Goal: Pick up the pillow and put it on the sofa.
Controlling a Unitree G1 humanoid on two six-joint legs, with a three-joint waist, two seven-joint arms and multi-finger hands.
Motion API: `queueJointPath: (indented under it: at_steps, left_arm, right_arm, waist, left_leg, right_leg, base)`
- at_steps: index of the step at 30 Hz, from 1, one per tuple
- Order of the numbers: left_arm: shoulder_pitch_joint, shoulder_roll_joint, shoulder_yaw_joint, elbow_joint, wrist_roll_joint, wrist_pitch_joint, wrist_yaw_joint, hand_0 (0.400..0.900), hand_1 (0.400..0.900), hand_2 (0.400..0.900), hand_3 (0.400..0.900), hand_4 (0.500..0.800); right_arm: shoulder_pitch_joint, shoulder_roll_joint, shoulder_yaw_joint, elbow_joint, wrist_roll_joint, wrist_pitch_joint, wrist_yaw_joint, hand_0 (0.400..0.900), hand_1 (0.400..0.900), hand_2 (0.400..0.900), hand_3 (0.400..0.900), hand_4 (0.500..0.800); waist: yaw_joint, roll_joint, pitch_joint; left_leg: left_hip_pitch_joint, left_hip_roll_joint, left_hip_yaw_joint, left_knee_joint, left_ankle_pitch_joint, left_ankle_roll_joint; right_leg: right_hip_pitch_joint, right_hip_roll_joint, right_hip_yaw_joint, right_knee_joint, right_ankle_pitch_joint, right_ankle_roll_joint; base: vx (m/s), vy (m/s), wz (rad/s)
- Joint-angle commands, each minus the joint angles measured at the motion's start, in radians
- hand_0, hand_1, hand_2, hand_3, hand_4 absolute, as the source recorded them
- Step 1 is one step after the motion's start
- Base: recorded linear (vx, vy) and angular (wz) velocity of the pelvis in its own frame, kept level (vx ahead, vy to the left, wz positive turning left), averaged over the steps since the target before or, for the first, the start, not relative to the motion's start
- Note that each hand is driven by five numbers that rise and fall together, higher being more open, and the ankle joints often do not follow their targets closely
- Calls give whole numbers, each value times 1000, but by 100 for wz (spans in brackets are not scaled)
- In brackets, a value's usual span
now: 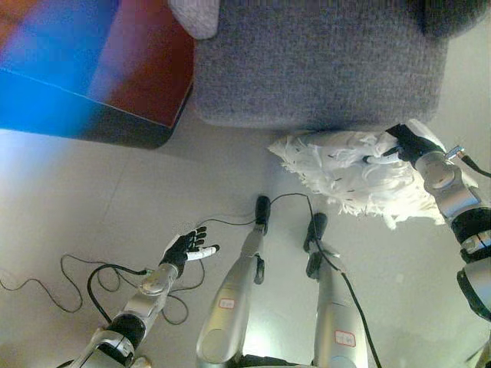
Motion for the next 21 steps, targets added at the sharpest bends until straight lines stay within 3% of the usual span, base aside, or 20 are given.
queueJointPath:
  at_steps: [1, 6, 12, 15, 21]
  left_arm:
    - [71, 20, 26, 66, 12, 16, -12, 900, 900, 900, 900, 800]
    - [73, 14, 43, 134, 42, 46, -19, 900, 900, 900, 900, 800]
    - [123, 3, 81, 288, 123, 86, -48, 900, 900, 900, 900, 800]
    - [135, -3, 88, 319, 140, 90, -53, 900, 900, 900, 900, 800]
    - [201, -31, 131, 382, 236, 153, -54, 900, 900, 900, 900, 800]
  right_arm:
    - [-83, -96, -29, -80, 56, -118, 23, 400, 400, 400, 400, 500]
    - [-56, -97, -39, -113, 72, -135, 96, 400, 400, 400, 400, 500]
    - [11, -107, -52, -204, 134, -146, 202, 400, 400, 400, 400, 500]
    - [23, -109, -59, -225, 150, -152, 232, 400, 400, 400, 400, 500]
    - [86, -117, -111, -338, 229, -124, 339, 400, 400, 400, 400, 500]
  waist:
    - [-15, -36, 13]
    - [-20, -66, 13]
    - [-25, -124, -81]
    - [-28, -136, -110]
    - [-29, -186, -222]
  left_leg:
    - [85, 27, 44, 62, -138, -54]
    - [182, 34, 48, 48, -154, -55]
    - [316, 57, 67, -16, -163, -68]
    - [344, 59, 68, -39, -162, -70]
    - [425, 62, 69, -57, -183, -75]
  right_leg:
    - [162, -24, -16, -248, 137, 118]
    - [259, -25, -25, -265, 132, 120]
    - [409, -12, -36, -345, 132, 125]
    - [443, -6, -37, -375, 138, 127]
    - [565, 12, -47, -447, 145, 130]
  base:
    - [0, 0, 0]
    - [26, -1, 0]
    - [126, -1, 2]
    - [108, 3, 3]
    - [156, -8, 3]
